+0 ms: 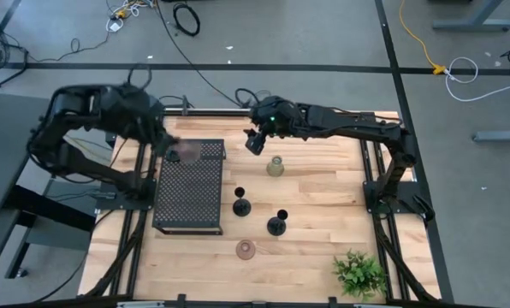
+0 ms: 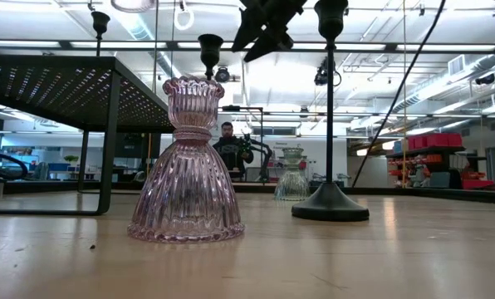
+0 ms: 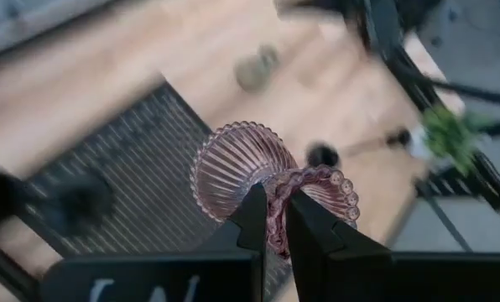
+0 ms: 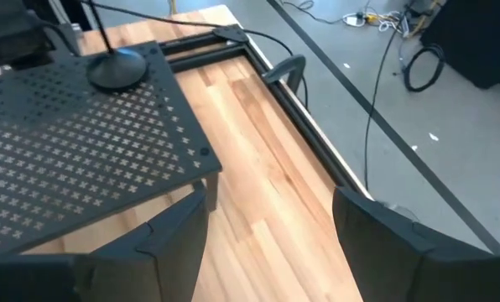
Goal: Pick & Place candle stick holders
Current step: Put the top pink glass candle holder on the shelf
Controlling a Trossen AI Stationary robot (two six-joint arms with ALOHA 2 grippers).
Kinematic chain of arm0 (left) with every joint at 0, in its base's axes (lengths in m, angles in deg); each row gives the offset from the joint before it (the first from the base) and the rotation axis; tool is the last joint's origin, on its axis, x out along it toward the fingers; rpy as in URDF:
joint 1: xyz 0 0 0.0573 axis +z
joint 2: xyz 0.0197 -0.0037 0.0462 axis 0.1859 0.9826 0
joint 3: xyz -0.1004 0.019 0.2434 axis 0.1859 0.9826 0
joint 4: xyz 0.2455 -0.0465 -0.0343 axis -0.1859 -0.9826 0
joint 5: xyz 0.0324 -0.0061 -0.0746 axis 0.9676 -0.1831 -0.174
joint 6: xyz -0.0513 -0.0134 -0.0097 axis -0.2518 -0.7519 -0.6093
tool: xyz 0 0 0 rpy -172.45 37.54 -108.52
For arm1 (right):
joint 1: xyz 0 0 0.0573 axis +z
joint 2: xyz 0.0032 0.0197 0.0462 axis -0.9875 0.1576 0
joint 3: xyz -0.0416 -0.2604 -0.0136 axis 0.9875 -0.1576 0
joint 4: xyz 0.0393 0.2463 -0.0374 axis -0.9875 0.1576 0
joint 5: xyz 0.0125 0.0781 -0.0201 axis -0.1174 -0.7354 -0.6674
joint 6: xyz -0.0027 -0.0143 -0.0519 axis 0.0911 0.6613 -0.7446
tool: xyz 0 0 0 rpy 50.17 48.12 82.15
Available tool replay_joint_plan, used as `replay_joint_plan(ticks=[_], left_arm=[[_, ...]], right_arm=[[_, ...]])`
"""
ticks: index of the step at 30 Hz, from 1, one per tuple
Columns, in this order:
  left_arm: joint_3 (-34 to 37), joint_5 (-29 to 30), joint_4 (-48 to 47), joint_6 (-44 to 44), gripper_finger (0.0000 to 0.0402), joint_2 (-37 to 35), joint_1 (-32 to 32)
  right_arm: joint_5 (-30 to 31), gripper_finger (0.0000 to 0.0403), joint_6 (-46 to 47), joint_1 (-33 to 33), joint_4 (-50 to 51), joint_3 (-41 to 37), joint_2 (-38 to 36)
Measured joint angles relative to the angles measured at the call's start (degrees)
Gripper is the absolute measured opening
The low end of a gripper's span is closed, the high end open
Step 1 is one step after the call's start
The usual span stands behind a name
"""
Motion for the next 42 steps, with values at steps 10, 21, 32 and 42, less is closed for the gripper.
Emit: replay_joint_plan(ticks=[10, 21, 32, 42], left_arm=[[6.05, -4.8, 0.07, -13.83, 0.0025, -1.86, -12.94], [14.52, -9.99, 0.05, -28.06, 0.0025, -1.75, -25.57], [26.48, -4.07, 0.99, -36.55, 0.0025, -1.73, -31.47], [32.46, -1.23, 2.05, -37.4, 0.0025, -1.75, -31.7]], right_arm=[[-0.04, 0.0256, 0.09, -0.46, 1.51, 0.0, 0.08], [-0.04, 0.0256, 0.17, -0.48, 1.44, 0.0, 0.12], [-0.04, 0.0256, -0.04, -0.48, 1.27, 0.0, 0.17], [-0.09, 0.0256, -0.07, -0.49, 1.27, 0.0, 0.17]])
